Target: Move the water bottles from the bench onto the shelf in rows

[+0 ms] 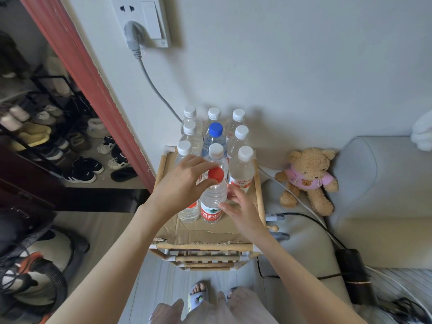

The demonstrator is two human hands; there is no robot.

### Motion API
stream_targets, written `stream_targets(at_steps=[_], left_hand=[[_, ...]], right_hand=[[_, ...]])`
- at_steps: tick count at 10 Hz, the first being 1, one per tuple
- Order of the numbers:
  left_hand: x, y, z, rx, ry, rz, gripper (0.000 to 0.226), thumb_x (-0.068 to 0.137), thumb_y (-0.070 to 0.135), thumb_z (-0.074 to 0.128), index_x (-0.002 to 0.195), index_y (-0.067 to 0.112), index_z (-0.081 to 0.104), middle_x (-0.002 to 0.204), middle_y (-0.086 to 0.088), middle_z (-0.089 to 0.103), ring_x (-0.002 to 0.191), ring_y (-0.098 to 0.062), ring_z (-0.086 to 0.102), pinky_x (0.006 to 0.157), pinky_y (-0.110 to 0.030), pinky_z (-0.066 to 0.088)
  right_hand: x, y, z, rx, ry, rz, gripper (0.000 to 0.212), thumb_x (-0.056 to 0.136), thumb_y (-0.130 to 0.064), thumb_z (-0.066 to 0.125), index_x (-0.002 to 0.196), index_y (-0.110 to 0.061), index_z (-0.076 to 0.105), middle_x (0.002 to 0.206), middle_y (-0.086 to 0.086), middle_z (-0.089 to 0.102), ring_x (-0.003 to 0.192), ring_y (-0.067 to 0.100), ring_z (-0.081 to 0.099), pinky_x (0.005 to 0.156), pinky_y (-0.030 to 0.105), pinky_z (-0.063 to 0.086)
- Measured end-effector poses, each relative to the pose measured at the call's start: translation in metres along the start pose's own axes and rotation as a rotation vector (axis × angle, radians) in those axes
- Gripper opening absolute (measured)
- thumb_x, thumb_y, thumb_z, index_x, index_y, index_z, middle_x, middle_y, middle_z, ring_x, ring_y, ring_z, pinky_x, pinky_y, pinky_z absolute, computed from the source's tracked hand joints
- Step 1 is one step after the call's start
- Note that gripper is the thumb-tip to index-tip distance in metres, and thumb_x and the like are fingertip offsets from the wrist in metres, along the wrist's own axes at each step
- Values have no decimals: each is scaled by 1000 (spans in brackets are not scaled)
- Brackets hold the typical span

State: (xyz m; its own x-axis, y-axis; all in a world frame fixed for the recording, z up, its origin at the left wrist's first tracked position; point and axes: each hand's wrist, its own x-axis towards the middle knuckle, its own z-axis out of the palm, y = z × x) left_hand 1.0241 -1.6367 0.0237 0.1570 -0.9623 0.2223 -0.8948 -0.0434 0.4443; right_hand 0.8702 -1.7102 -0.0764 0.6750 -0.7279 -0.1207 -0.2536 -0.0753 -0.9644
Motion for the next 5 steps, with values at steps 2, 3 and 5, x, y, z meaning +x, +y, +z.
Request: stream_targets(at_steps=[2,3,5], left_hand=[[-15,-3,13,237,22,112,47,88,39,44,128,15,47,128,-3,57,122,-23,48,106,-38,31],[-19,-3,17,347,-14,110,52,90,42,39,135,16,39,136,-4,50,128,-23,42,110,-39,21],[-21,-5,19,391,-3,100,55,90,45,37,138,17,33,141,-3,43,134,-21,33,111,-37,19]], right_hand=[[-3,-1,-1,52,-19,14,49,85,-18,63,130,-23,45,125,-4,57,113,5,54,90,13,47],[-10,-7,-3,25,-38,36,53,85,-22,62,134,-22,41,129,-7,54,116,5,52,96,17,45],[-23,-76,-59,-34,396,-237,24,87,-24,59,111,-23,59,101,-13,64,94,1,60,76,9,48]])
